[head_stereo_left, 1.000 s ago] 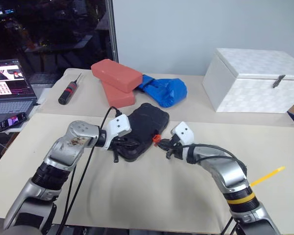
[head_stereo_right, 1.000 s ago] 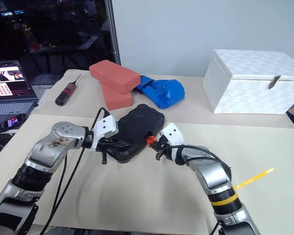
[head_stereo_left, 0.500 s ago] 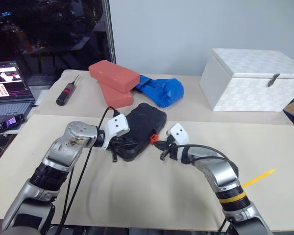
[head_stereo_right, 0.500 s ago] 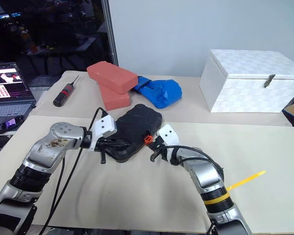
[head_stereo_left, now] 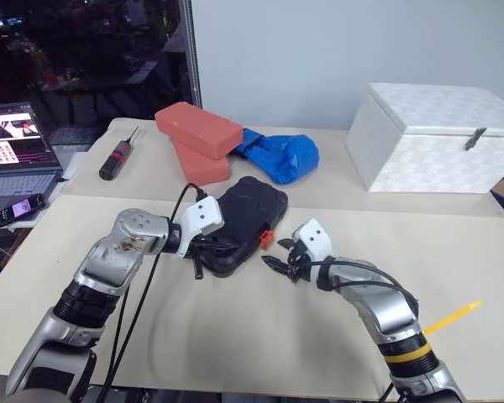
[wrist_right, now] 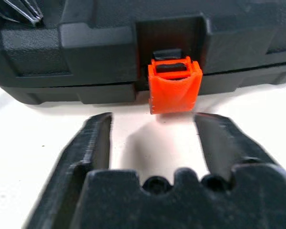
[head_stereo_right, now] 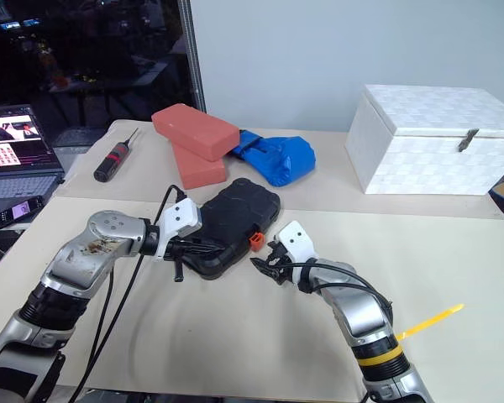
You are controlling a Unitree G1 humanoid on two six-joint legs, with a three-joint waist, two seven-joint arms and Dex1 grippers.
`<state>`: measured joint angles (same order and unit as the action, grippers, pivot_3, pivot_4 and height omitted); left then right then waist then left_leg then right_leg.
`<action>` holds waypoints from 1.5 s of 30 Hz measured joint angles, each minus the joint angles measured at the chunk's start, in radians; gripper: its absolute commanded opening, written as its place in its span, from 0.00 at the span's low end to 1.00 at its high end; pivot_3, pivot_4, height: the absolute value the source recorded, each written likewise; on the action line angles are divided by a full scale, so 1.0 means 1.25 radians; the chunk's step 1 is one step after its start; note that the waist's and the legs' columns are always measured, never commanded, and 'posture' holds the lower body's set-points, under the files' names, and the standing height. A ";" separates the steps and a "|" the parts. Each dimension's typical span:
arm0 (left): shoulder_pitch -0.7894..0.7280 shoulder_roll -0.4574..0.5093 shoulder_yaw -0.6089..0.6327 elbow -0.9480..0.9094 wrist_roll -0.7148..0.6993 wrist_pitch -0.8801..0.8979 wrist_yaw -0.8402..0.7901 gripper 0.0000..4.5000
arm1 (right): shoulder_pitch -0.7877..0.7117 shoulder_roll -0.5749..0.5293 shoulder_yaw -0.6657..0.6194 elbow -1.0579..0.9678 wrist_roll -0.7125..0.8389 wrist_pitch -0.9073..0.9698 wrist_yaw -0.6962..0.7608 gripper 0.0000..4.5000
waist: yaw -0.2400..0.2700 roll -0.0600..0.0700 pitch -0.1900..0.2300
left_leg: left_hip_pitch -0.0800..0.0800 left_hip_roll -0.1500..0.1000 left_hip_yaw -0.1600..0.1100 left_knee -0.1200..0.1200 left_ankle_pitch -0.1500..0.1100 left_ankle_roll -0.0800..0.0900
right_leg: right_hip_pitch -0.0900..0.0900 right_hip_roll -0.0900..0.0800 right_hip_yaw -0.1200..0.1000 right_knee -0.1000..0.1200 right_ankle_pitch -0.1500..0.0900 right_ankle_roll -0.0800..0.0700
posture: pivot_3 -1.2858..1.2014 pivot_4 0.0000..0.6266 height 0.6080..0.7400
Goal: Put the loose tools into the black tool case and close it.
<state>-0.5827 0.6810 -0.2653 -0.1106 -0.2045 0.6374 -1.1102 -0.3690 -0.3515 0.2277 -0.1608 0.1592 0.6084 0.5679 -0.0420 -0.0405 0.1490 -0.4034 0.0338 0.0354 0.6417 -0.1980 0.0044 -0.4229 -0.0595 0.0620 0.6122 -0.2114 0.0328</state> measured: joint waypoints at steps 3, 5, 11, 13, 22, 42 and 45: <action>0.001 0.000 0.001 0.000 0.000 -0.001 0.000 0.00 | -0.042 0.003 0.000 0.040 -0.009 -0.014 0.005 0.69 | 0.000 0.000 0.000 | 0.000 0.000 0.000 0.000 0.000 0.000 | 0.000 0.000 0.000 0.000 0.000 0.000 | 0.52 0.24 1.00; 0.002 0.000 0.001 0.000 -0.001 -0.004 -0.001 0.00 | -0.062 0.004 0.001 0.067 -0.015 -0.031 0.016 0.69 | 0.000 0.000 0.000 | 0.000 0.000 0.000 0.000 0.000 0.000 | 0.000 0.000 0.000 0.000 0.000 0.000 | 0.52 0.24 1.00; 0.014 0.000 0.010 -0.009 -0.002 -0.005 0.003 0.00 | -0.078 -0.001 0.004 0.131 -0.020 -0.062 0.058 0.69 | -0.001 0.000 0.000 | 0.000 0.000 0.000 0.000 0.000 0.000 | 0.000 0.000 0.000 0.000 0.000 0.000 | 0.52 0.24 1.00; 0.019 0.002 0.013 -0.013 -0.002 -0.005 0.007 0.00 | -0.082 -0.006 0.006 0.141 -0.022 -0.064 0.071 0.69 | -0.002 0.000 0.000 | 0.000 0.000 0.000 0.000 0.000 0.000 | 0.000 0.000 0.000 0.000 0.000 0.000 | 0.52 0.24 1.00; 0.035 0.004 0.023 -0.028 -0.002 -0.005 0.016 0.00 | -0.108 0.003 0.010 0.176 -0.030 -0.087 0.095 0.69 | -0.004 0.000 0.000 | 0.001 0.000 0.000 0.000 0.000 0.000 | 0.000 0.001 0.000 0.001 0.000 0.000 | 0.52 0.24 1.00; 0.044 0.006 0.026 -0.038 -0.002 -0.005 0.026 0.00 | -0.123 0.020 0.019 0.207 -0.048 -0.097 0.110 0.26 | -0.005 0.000 0.000 | 0.001 0.000 0.000 0.000 0.000 0.000 | 0.000 0.001 0.000 0.002 0.000 0.000 | 0.52 0.24 1.00; 0.044 0.006 0.026 -0.038 -0.002 -0.005 0.026 0.00 | -0.116 0.019 0.019 0.195 -0.048 -0.094 0.106 0.26 | -0.005 0.000 0.000 | 0.001 0.000 0.000 0.000 0.000 0.000 | 0.000 0.001 0.000 0.002 0.000 0.000 | 0.52 0.24 1.00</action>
<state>-0.5282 0.6888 -0.2327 -0.1579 -0.2075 0.6306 -1.0775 -0.5146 -0.3272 0.2514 0.0824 0.0988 0.4904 0.7005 -0.0480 -0.0402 0.1488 -0.4023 0.0344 0.0358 0.6416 -0.1981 0.0045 -0.4228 -0.0580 0.0622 0.6142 -0.2116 0.0325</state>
